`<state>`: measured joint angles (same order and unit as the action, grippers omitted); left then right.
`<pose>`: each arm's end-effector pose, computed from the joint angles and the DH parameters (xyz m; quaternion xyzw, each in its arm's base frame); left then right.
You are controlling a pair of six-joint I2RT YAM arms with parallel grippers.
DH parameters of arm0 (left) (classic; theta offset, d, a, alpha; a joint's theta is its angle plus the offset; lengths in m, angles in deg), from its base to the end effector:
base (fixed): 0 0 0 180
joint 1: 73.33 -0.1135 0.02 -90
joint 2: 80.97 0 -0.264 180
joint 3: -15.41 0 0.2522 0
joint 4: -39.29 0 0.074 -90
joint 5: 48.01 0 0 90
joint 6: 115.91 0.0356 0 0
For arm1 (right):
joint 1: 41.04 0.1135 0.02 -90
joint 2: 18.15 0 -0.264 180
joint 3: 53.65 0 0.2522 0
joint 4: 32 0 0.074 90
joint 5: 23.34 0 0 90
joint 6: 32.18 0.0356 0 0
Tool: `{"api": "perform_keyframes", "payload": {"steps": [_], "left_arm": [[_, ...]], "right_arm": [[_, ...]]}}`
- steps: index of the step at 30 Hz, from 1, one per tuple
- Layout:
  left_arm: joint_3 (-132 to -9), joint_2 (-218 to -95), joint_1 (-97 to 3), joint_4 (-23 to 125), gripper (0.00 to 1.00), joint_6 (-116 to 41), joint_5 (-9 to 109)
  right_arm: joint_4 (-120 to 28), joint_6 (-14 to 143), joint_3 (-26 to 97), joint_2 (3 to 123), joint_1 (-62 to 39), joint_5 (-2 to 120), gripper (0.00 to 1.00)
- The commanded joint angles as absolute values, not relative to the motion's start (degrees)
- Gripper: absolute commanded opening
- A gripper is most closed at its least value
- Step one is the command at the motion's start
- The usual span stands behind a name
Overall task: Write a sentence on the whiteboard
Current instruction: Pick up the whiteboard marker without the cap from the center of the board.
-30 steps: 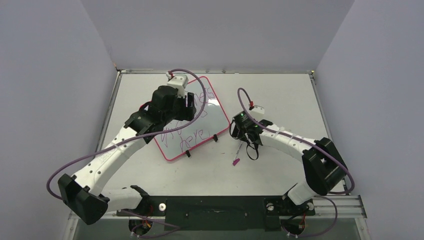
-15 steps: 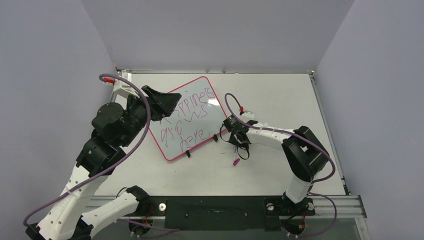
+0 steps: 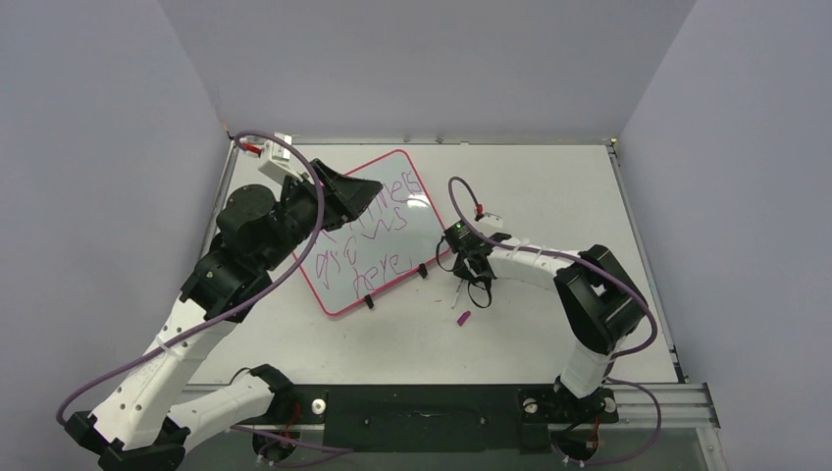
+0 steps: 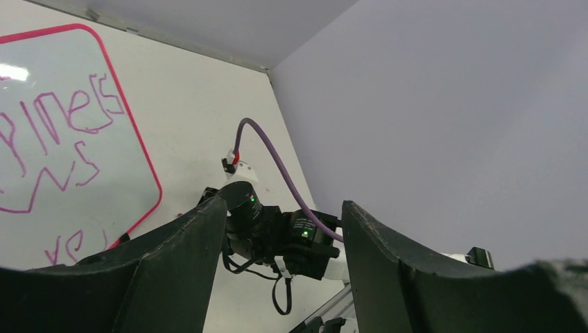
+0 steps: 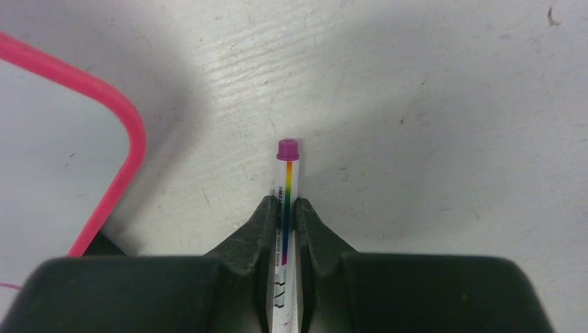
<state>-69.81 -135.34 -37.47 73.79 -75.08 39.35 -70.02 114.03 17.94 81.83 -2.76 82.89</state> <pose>0.1566 -0.1112 0.4504 -0.1001 0.7223 -0.4499 0.5156 0.2659 0.1972 0.1545 0.1795 0.9527 0.0548 0.2388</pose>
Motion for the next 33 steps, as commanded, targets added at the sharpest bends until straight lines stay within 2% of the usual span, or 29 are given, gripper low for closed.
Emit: {"api": "perform_keyframes", "payload": {"steps": [1, 11, 26, 33], "left_arm": [[-69.8, -134.8, -37.5, 65.8, 0.59, -78.1, 44.9], [-67.3, -135.0, -37.5, 61.3, 0.59, -80.2, 49.3], [-63.9, -136.6, -36.5, 56.6, 0.59, -82.3, 49.4], [-53.4, -137.9, -34.3, 50.5, 0.59, -73.5, 51.4]], "right_arm": [[-71.5, 113.7, 14.9, 80.8, -5.2, 82.8, 0.00], [-70.2, 113.5, 11.2, 74.2, -9.3, 83.7, 0.00], [-70.1, 112.2, 7.9, 66.2, -13.5, 84.4, 0.00], [-69.1, 110.9, 6.9, 61.9, -18.4, 85.5, 0.00]]}}
